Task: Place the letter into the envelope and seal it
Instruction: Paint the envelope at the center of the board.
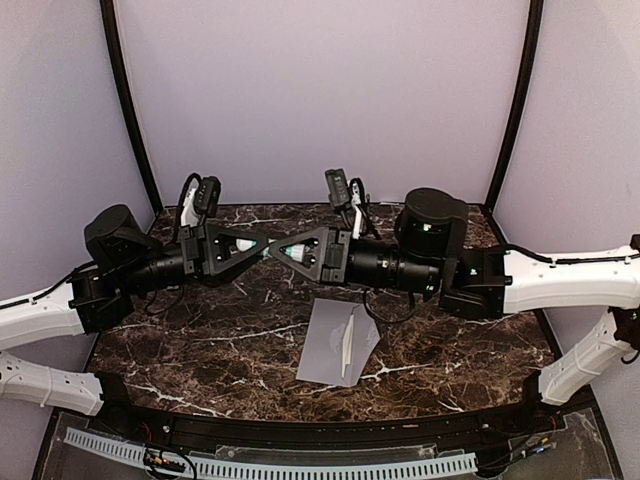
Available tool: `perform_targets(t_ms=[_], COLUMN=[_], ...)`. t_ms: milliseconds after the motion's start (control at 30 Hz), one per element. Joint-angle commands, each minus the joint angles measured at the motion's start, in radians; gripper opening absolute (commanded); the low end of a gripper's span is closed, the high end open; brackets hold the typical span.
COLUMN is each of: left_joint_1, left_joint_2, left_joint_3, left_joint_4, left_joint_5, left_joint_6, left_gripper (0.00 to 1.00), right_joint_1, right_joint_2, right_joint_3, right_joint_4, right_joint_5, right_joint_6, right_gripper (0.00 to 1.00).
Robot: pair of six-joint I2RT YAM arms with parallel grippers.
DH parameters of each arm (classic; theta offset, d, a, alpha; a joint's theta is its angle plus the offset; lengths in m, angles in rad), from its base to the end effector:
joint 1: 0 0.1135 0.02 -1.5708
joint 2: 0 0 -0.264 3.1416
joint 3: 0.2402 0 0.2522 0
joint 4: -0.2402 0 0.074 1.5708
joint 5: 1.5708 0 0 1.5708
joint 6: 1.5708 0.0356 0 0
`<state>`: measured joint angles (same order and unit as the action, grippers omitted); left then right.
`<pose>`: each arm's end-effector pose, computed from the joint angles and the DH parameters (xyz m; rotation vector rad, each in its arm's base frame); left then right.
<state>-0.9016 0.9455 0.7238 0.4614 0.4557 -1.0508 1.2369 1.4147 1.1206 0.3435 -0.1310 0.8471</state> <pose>0.1245 -0.1827 0.3574 0.3490 1.6164 -1.8795 0.1070 0.3227 0.3661 -0.4711 1.7449 1.6954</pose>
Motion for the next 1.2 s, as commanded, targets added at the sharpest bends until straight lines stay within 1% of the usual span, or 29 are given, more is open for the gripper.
perform_targets(t_ms=[0, 67, 233, 300, 333, 367, 400, 433, 467, 500, 567, 700, 767, 800, 867, 933, 1033, 1067, 1167], left_joint_1=[-0.014, -0.017, -0.022, -0.022, -0.022, -0.021, -0.021, -0.021, -0.021, -0.021, -0.022, -0.018, -0.008, -0.004, 0.01, 0.032, 0.081, 0.095, 0.103], left_joint_2=[0.002, 0.003, -0.003, -0.01, -0.013, -0.023, -0.028, -0.042, -0.05, -0.069, -0.099, -0.143, -0.131, -0.106, -0.058, 0.0, 0.088, 0.134, 0.229], left_joint_3=[-0.006, -0.007, -0.011, -0.003, 0.005, 0.01, 0.017, 0.022, 0.024, 0.028, 0.03, 0.05, 0.087, 0.103, 0.156, 0.202, 0.256, 0.264, 0.291], left_joint_4=[0.018, 0.016, 0.003, -0.026, -0.04, -0.071, -0.085, -0.114, -0.148, -0.164, -0.218, -0.334, -0.42, -0.497, -0.594, -0.66, -0.713, -0.734, -0.765], left_joint_5=[0.013, 0.013, 0.011, 0.0, -0.012, -0.018, -0.028, -0.036, -0.057, -0.066, -0.09, -0.124, -0.12, -0.109, -0.088, -0.053, 0.036, 0.047, 0.062], left_joint_6=[0.006, 0.006, 0.012, 0.027, 0.044, 0.051, 0.065, 0.072, 0.083, 0.09, 0.109, 0.15, 0.211, 0.229, 0.298, 0.366, 0.48, 0.505, 0.643], left_gripper=[0.0, 0.0, 0.01, 0.15, 0.3, 0.38, 0.53, 0.59, 0.68, 0.74, 0.78, 0.81, 0.81, 0.81, 0.79, 0.77, 0.74, 0.72, 0.68], right_joint_1=[0.018, 0.018, 0.019, 0.02, 0.02, 0.02, 0.021, 0.021, 0.02, 0.02, 0.021, 0.017, 0.012, 0.006, -0.012, -0.03, -0.058, -0.065, -0.089], right_joint_2=[0.018, 0.018, 0.001, -0.017, -0.03, -0.043, -0.058, -0.073, -0.091, -0.106, -0.143, -0.218, -0.246, -0.254, -0.263, -0.267, -0.267, -0.264, -0.25], right_joint_3=[0.041, 0.041, 0.025, 0.011, 0.002, -0.007, -0.016, -0.024, -0.028, -0.033, -0.04, -0.055, -0.054, -0.053, -0.047, -0.046, -0.056, -0.06, -0.08], right_joint_4=[0.049, 0.046, 0.043, 0.036, 0.029, 0.016, 0.0, -0.024, -0.057, -0.094, -0.176, -0.331, -0.436, -0.485, -0.575, -0.648, -0.728, -0.744, -0.77], right_joint_5=[-0.024, -0.02, 0.01, 0.035, 0.051, 0.069, 0.088, 0.111, 0.125, 0.168, 0.224, 0.312, 0.349, 0.359, 0.368, 0.367, 0.363, 0.361, 0.35], right_joint_6=[-0.006, -0.006, -0.007, -0.009, -0.011, -0.013, -0.015, -0.018, -0.021, -0.022, -0.023, -0.023, -0.019, -0.015, -0.009, -0.002, 0.002, 0.003, 0.008], right_gripper=[0.24, 0.23, 0.15, 0.13, 0.13, 0.12, 0.12, 0.12, 0.11, 0.11, 0.09, 0.08, 0.08, 0.08, 0.07, 0.07, 0.07, 0.07, 0.08])
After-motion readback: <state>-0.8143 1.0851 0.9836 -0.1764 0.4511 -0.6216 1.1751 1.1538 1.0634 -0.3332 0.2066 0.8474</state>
